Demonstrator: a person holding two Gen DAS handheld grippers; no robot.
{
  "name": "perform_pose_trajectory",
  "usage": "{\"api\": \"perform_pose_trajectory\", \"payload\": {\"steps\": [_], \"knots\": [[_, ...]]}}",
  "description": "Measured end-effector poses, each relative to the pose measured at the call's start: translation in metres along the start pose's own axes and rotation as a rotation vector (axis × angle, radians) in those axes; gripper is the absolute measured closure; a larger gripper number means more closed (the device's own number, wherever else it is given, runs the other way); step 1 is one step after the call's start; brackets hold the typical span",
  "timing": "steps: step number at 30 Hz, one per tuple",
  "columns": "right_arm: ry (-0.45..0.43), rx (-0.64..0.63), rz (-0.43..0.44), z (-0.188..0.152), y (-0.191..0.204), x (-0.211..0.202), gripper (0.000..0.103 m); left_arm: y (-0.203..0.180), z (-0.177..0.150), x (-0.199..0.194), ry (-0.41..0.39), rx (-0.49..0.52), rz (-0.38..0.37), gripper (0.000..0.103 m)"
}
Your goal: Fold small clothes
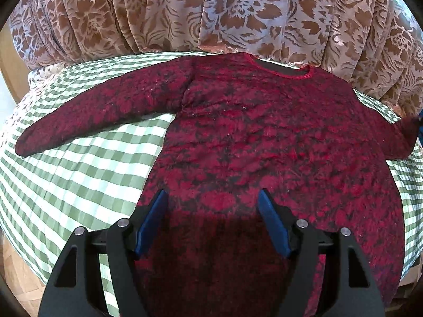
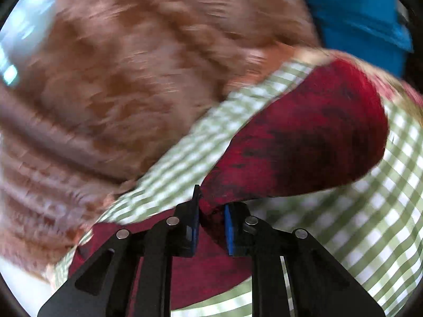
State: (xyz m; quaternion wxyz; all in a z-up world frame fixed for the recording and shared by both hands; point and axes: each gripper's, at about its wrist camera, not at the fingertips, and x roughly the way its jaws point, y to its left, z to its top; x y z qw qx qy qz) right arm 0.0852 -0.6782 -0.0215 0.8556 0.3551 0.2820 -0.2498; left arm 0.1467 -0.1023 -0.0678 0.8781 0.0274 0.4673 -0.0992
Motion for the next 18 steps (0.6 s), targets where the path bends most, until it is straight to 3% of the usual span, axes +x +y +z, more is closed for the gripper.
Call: {"api": "perform_pose_trajectory", "payload": {"steps": [6,9,15,18], "knots": [[0.03,-0.229,0.16,-0.038,0.112,-0.01,0.088,0.005,0.0,-0.005,-0.015,-0.011,-0.014,0.032],[0.079,-0.368,0.219,-0.077,0.178,-0.005,0.088,0.009,-0.001,-0.005,-0.017,-0.02,-0.022,0.032],[0.216,-0.603,0.259,-0.168,0.275,0.023,0.088,0.023,-0.001,-0.006,-0.021,-0.06,-0.067,0.032],[0.274,-0.665,0.27,-0.202,0.299,0.036,0.084,0.033,0.003,-0.007,-0.025,-0.083,-0.112,0.032]]}}
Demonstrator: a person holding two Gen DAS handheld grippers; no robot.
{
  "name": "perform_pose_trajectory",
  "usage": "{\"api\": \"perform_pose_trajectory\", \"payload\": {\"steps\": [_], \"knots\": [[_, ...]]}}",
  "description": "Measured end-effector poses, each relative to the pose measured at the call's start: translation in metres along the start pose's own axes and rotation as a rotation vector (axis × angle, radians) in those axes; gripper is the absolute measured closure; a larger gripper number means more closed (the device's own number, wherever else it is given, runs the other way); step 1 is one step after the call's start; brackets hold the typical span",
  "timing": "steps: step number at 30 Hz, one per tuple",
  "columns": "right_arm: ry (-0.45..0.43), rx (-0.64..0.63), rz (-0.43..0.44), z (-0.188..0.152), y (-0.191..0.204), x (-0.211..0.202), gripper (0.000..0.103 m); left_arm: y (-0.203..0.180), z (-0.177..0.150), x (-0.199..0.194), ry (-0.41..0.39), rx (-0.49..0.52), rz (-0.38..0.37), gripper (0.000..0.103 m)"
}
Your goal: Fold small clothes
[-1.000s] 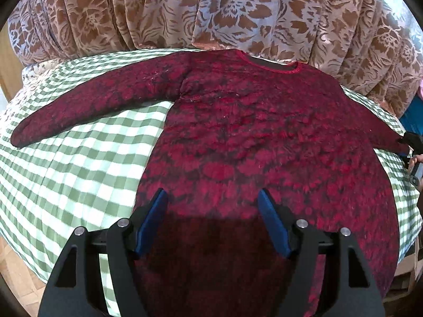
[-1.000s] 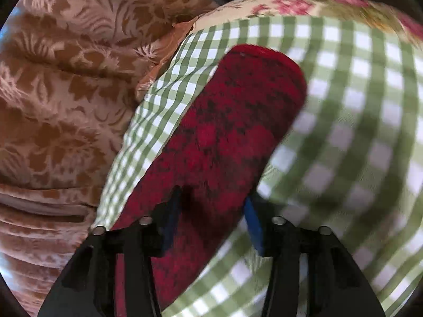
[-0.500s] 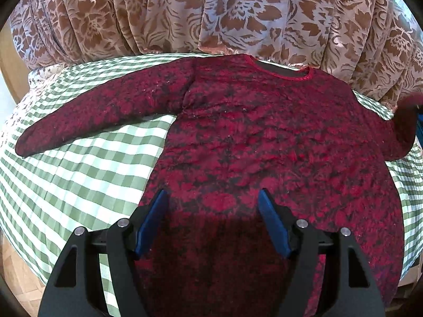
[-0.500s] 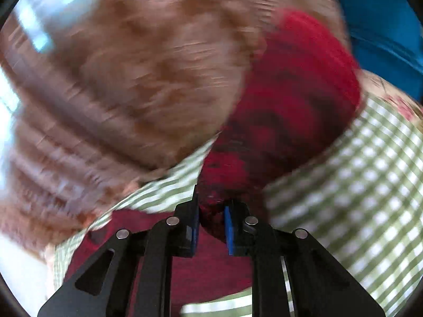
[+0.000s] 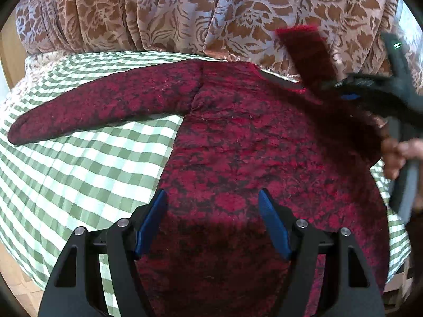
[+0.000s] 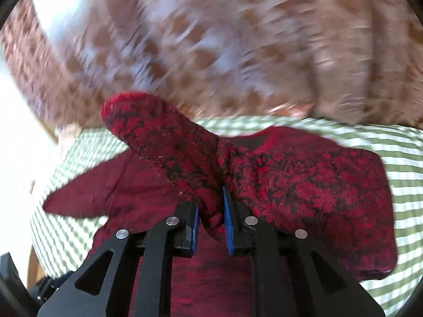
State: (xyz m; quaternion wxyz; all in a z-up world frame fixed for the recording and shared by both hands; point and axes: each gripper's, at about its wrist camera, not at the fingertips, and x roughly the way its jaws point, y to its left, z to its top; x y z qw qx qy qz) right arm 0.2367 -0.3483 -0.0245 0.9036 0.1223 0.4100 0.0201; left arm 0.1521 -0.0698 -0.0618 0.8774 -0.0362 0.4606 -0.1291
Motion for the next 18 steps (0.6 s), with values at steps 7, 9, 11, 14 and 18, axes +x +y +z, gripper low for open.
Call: {"api": "perform_pose_trajectory", "payload": {"steps": [7,9,11,14,18], "knots": [[-0.045,0.075,0.118,-0.021,0.007,-0.027,0.035,0.012,0.025,0.004,-0.027,-0.039,-0.091,0.032],[-0.06,0.109,0.125,-0.026,-0.008,-0.047,0.035,0.013,0.036,0.012,-0.022,-0.053,-0.126,0.032],[-0.078,0.144,0.108,-0.041,-0.031,-0.073,0.035,0.013,0.047,0.024,-0.011,-0.073,-0.143,0.032],[-0.088,0.207,0.073,-0.065,-0.068,-0.101,0.035,0.011,0.067,0.044,0.008,-0.1,-0.166,0.032],[-0.072,0.296,0.031,-0.101,-0.108,-0.123,0.038,0.002,0.09,0.069,0.035,-0.125,-0.205,0.034]]}}
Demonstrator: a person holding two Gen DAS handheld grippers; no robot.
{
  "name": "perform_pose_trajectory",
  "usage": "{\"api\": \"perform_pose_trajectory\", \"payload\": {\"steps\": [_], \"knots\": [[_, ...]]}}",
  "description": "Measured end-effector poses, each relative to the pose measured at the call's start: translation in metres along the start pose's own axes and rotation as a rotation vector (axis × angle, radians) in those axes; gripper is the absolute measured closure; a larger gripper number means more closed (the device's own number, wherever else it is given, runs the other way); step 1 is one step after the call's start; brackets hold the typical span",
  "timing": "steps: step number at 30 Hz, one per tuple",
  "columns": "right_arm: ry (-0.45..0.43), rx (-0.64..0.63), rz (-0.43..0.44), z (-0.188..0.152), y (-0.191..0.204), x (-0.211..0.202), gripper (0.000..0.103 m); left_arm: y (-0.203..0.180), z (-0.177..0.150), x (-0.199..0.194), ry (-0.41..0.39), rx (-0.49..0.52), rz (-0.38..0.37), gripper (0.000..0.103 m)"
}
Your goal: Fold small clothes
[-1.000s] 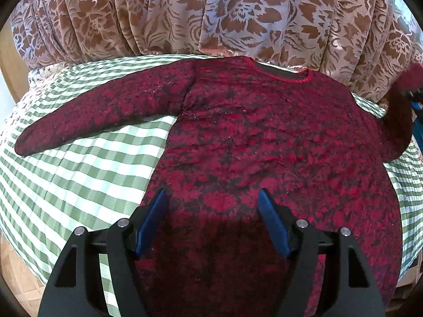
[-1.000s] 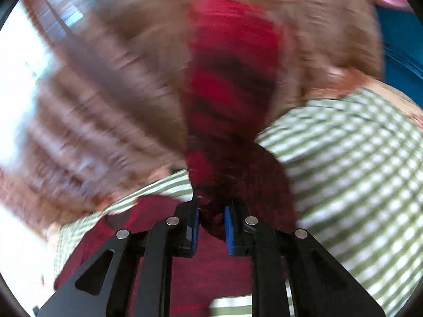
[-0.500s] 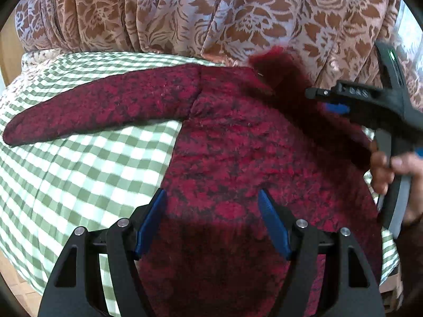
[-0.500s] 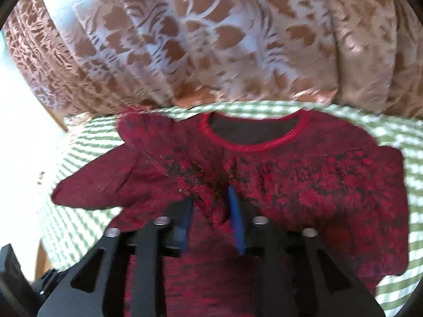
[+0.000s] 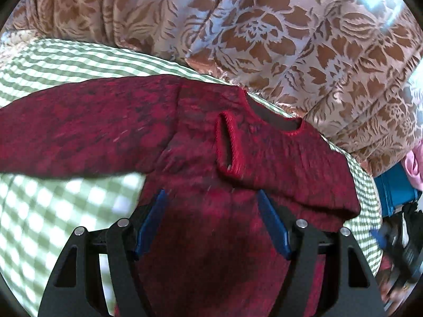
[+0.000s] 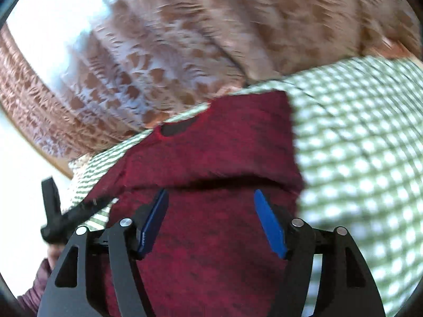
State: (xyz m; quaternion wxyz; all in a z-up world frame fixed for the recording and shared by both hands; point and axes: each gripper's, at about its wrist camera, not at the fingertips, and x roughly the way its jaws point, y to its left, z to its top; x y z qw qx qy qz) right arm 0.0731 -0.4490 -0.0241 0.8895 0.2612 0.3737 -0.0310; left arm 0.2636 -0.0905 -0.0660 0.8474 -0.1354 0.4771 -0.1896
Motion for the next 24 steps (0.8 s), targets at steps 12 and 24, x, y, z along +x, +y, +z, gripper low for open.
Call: {"api": "perform_pose_trajectory", "payload": {"steps": [12,24], "knots": [[-0.017,0.097,-0.085,0.006,-0.038,0.028,0.043,-0.026,0.024,0.035,-0.008,0.041,-0.042,0.094],[0.05,-0.065,-0.166,0.038,0.019,0.11,0.046,-0.01,0.003,0.014,-0.076,0.087,0.167,0.093]]}}
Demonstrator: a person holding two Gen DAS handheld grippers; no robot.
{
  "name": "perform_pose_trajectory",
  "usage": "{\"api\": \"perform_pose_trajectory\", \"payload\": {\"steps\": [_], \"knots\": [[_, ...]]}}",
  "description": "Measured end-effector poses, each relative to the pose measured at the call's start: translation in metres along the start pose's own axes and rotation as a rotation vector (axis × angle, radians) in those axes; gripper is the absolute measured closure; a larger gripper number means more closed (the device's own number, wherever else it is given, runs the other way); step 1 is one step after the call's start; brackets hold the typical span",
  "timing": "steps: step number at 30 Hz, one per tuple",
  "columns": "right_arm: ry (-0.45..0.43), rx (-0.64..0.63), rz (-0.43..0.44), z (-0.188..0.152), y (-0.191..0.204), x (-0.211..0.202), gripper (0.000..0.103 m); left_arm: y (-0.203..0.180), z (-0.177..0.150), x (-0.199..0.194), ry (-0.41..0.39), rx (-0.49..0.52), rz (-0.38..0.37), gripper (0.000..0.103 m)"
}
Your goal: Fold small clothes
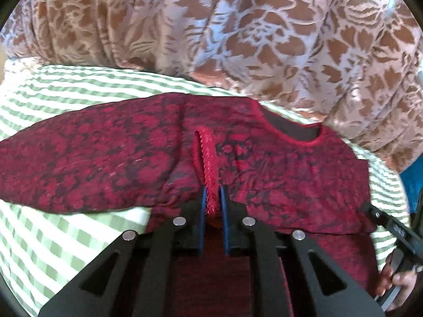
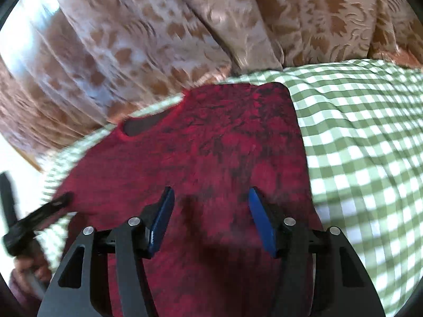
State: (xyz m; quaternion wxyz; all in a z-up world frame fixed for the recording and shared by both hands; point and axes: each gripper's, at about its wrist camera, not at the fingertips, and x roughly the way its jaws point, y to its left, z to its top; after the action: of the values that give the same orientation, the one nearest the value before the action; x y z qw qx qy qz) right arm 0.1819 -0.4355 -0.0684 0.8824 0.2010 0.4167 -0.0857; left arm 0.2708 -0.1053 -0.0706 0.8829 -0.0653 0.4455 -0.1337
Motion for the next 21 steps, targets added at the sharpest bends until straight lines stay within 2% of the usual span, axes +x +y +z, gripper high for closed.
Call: {"api": "perform_pose_trajectory", "payload": {"steps": [2,4,7,9,11,15,18,21], "knots": [[0.036,-0.003,-0.072,0.0,-0.001,0.026,0.046,0.002,-0.006,0.012,0.03,0.011,0.026,0.093],[0.0,-0.038,-0.117,-0.006,0.004,0.034,0.045,0.004,-0.013,0.025,0.051,0.024,0.041,0.091],[-0.04,-0.111,-0.19,-0.015,0.018,0.037,0.043,0.008,-0.012,0.024,0.05,-0.007,0.009,0.086],[-0.041,-0.116,-0.198,-0.014,0.016,0.039,0.043,0.012,-0.012,0.021,0.056,-0.019,-0.007,0.079],[-0.042,-0.125,-0.21,-0.015,0.018,0.039,0.043,0.019,-0.014,0.011,0.055,-0.042,-0.025,0.061],[-0.045,-0.134,-0.219,-0.016,0.02,0.04,0.042,0.05,-0.023,-0.019,0.033,-0.168,-0.102,0.059],[-0.046,-0.136,-0.221,-0.016,0.021,0.039,0.042,0.099,-0.037,-0.046,-0.013,-0.299,-0.132,0.052],[-0.048,-0.14,-0.228,-0.016,0.021,0.039,0.042,0.148,-0.052,-0.062,-0.043,-0.435,-0.108,0.048]]}}
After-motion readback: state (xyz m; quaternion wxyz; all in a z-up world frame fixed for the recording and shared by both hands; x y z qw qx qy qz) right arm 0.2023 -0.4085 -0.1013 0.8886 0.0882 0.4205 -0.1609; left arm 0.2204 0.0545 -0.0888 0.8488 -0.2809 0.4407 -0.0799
